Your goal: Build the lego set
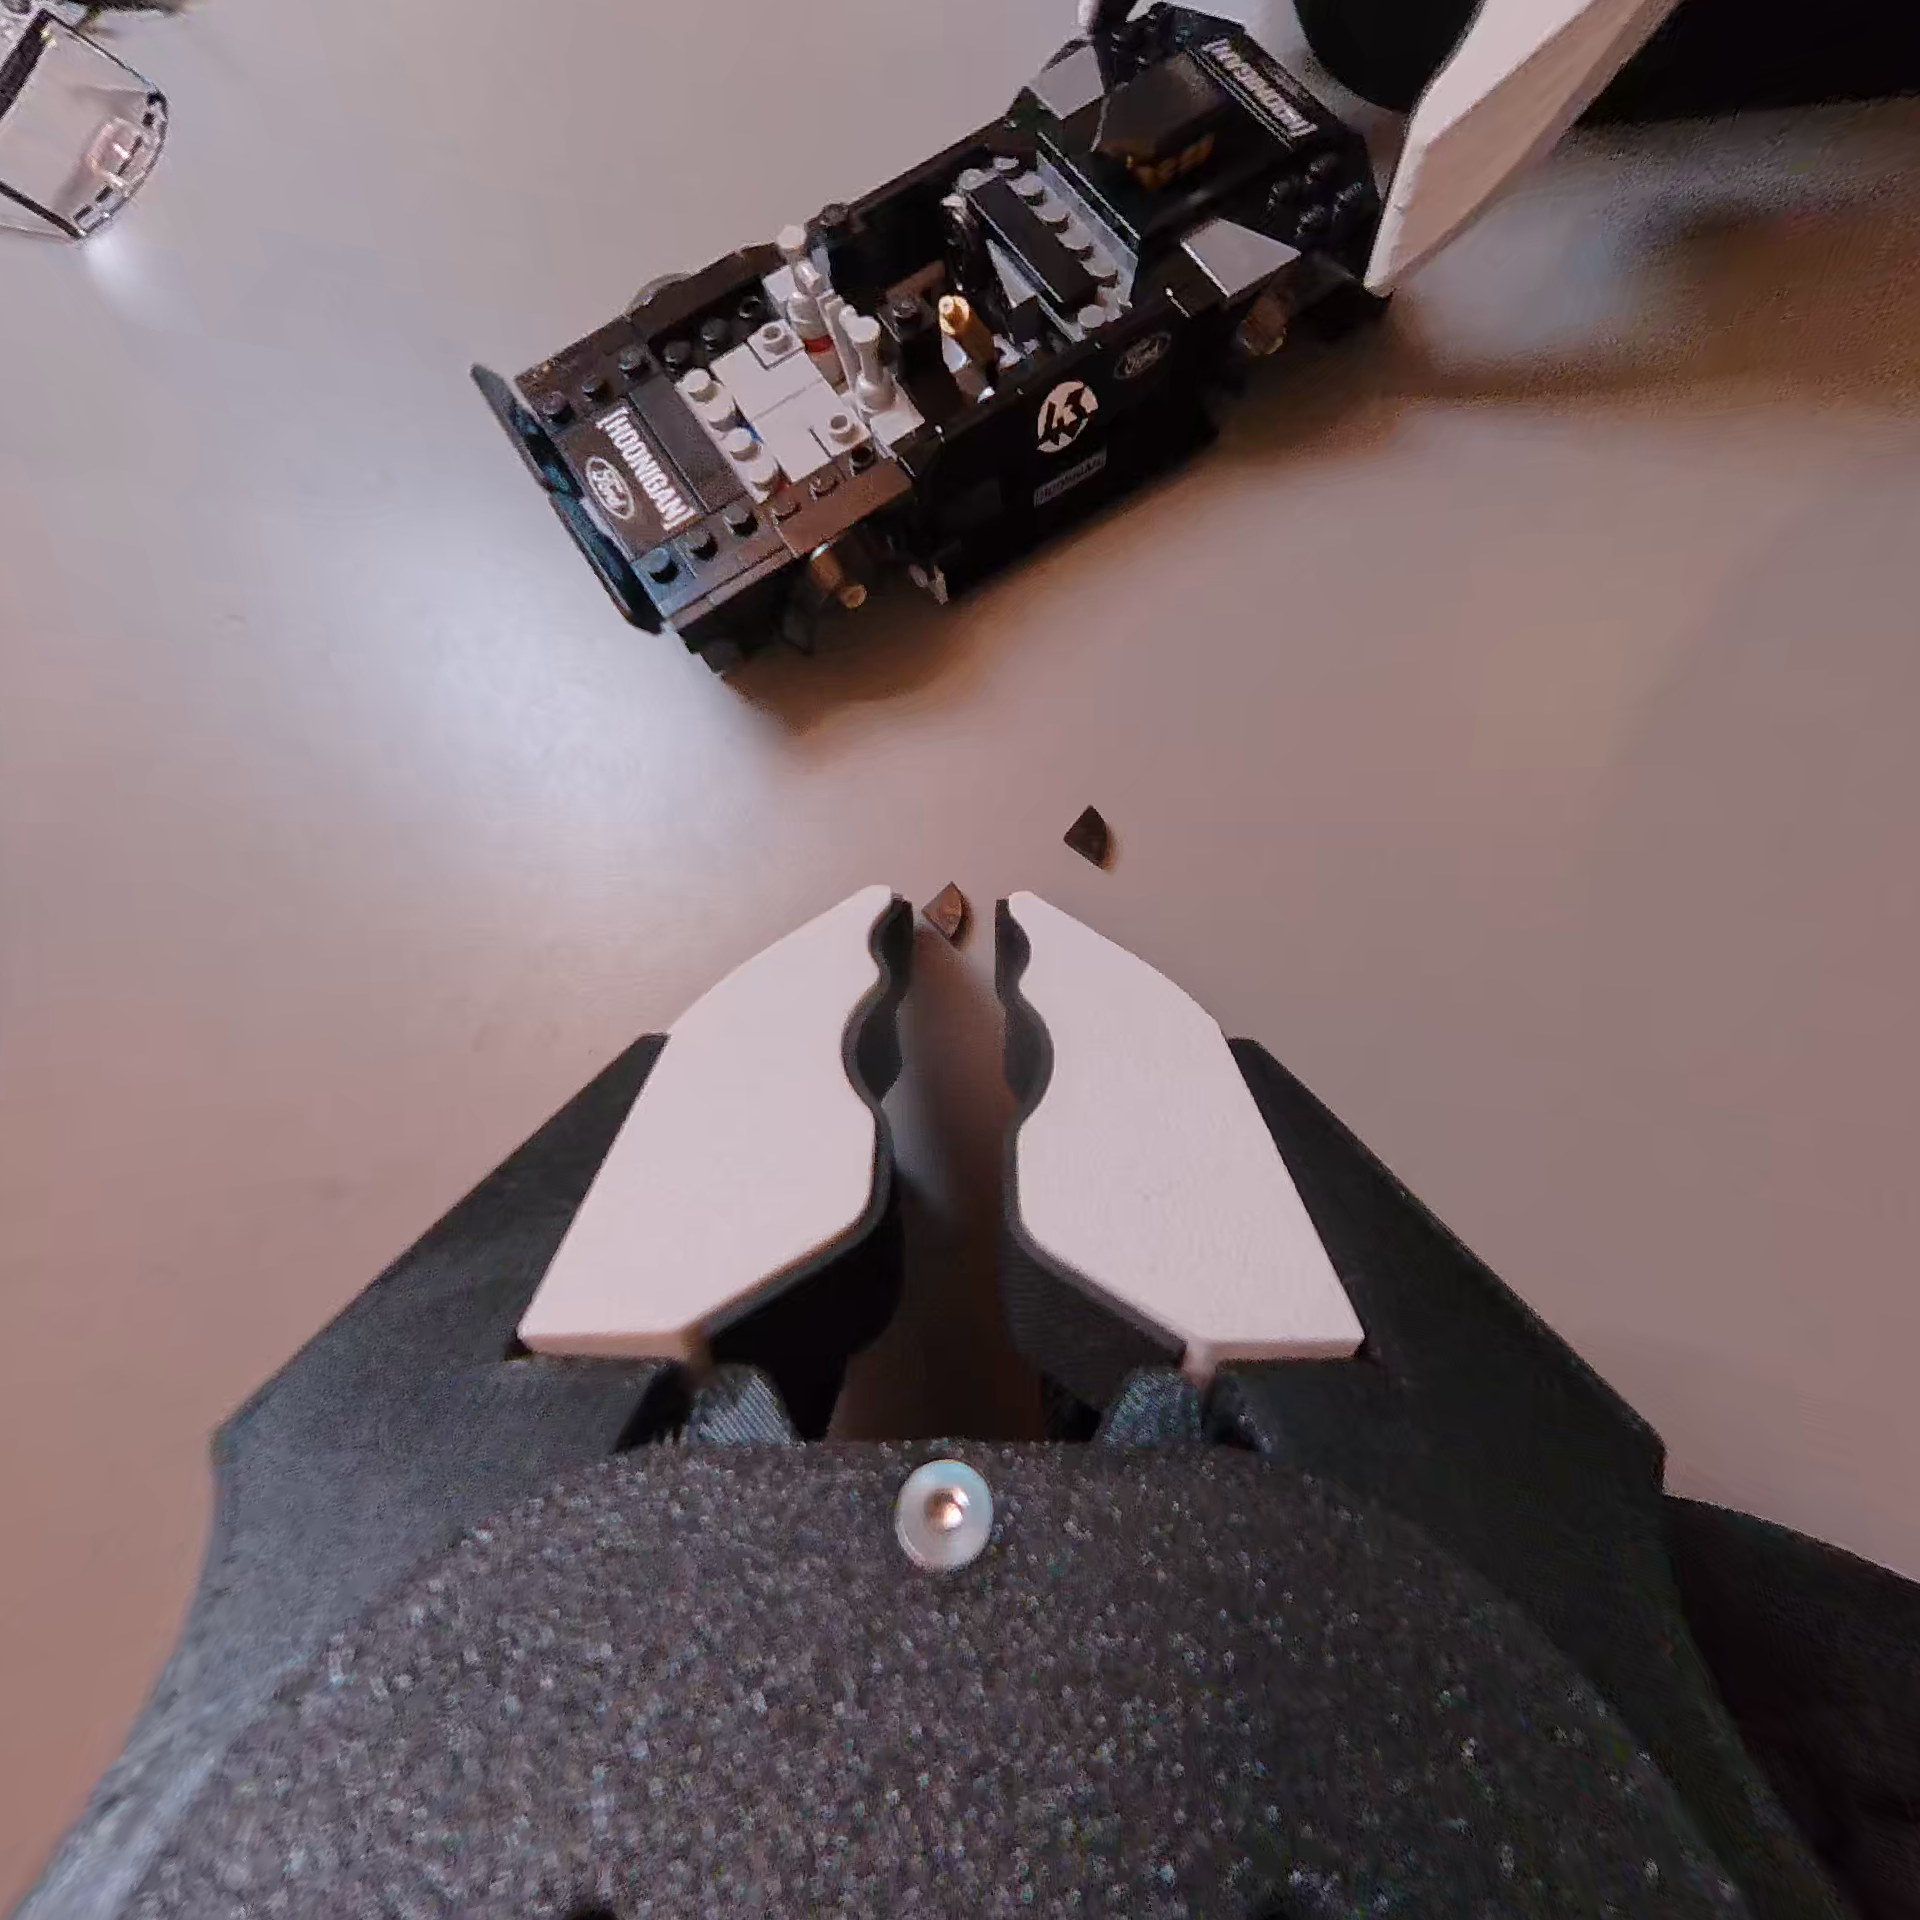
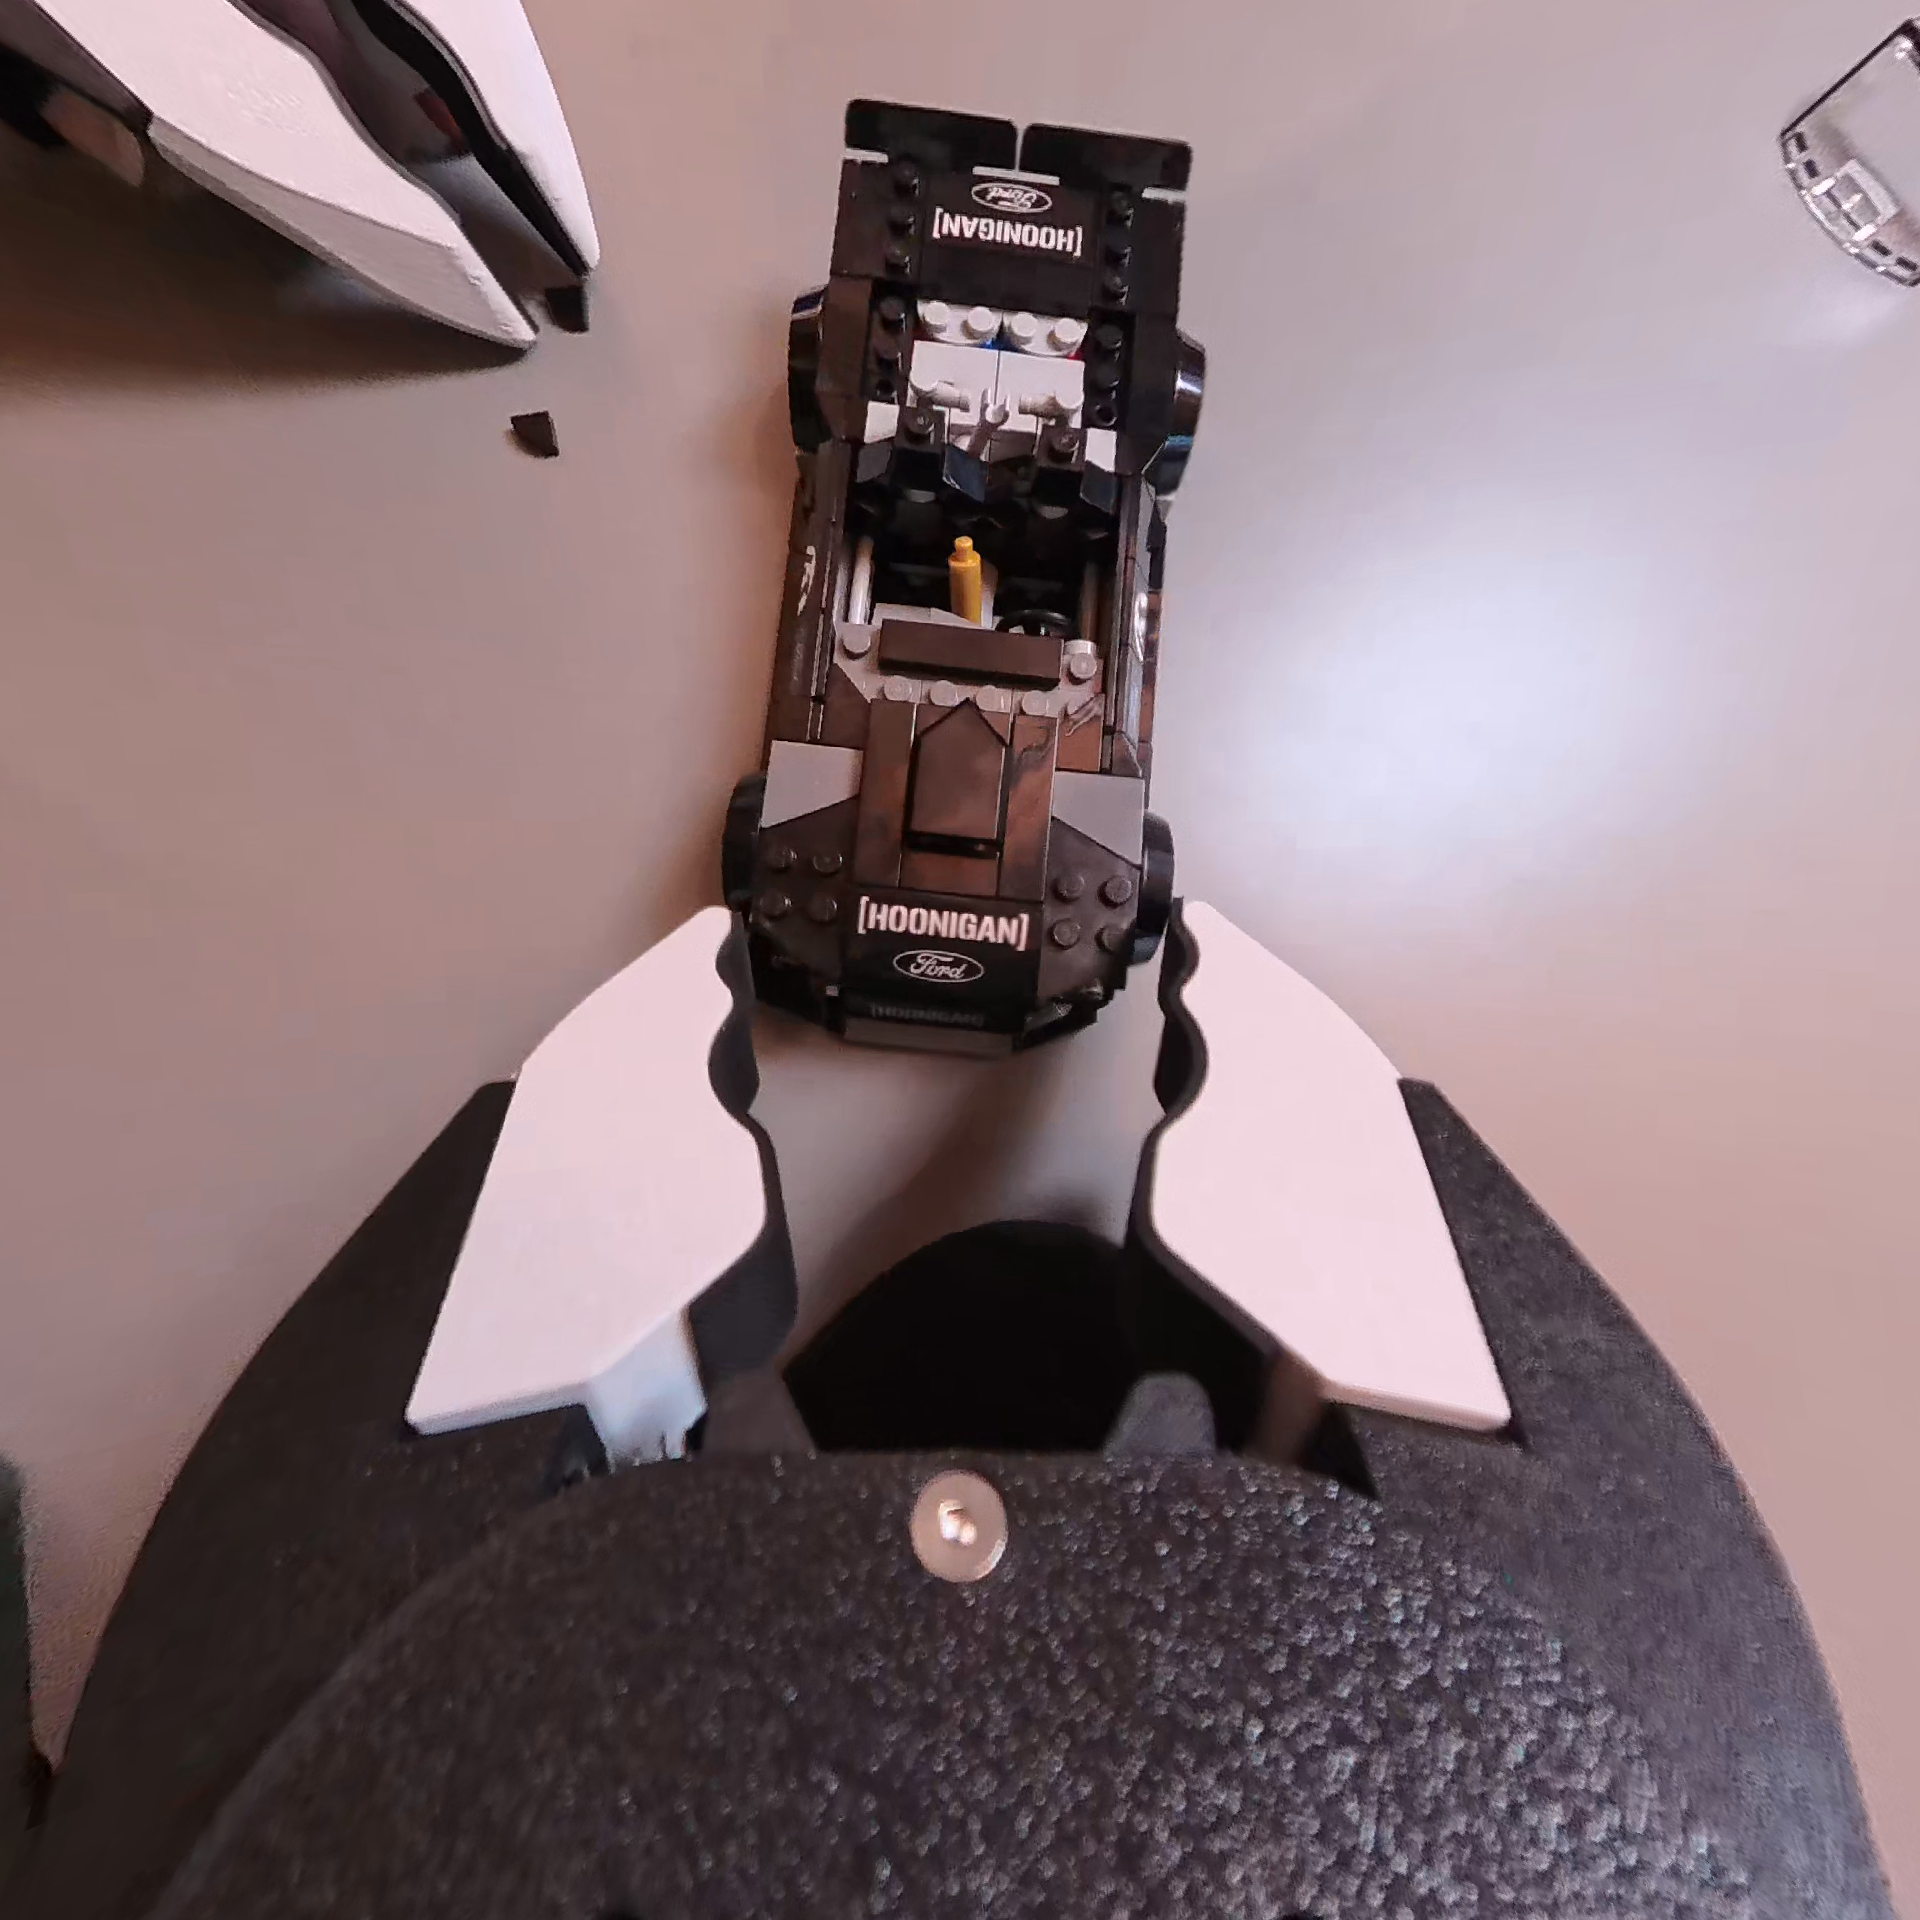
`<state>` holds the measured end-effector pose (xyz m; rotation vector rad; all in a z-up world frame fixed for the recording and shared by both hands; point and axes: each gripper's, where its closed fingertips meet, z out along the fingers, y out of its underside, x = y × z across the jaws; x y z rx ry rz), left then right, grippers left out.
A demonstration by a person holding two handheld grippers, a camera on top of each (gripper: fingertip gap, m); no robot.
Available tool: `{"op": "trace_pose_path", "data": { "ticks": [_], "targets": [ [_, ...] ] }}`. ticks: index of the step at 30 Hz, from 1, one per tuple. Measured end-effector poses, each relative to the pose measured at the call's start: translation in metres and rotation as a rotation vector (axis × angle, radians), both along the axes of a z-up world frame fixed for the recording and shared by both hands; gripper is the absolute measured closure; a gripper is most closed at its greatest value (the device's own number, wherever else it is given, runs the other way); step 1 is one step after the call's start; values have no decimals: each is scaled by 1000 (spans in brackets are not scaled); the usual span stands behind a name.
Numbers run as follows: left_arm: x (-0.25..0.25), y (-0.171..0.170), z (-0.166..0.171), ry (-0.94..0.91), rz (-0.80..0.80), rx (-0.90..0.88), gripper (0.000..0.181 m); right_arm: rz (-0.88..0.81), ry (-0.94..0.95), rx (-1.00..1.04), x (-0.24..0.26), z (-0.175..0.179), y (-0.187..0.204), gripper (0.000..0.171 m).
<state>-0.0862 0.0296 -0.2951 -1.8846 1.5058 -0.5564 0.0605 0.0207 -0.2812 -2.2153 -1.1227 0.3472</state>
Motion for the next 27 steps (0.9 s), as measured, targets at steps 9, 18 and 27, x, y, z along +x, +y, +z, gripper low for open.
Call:
{"op": "trace_pose_path", "data": {
  "ticks": [9, 18, 27],
  "targets": [
    [2, -3, -1, 8, -19, 15, 175, 113, -94, -18, 12, -13, 20, 98],
    [2, -4, 1, -29, -21, -6, 167, 119, -59, 1, 14, -10, 27, 99],
    [-2, -2, 1, -38, 2, -2, 161, 71, -71, 55, 24, -5, 41, 102]
  ]
}}
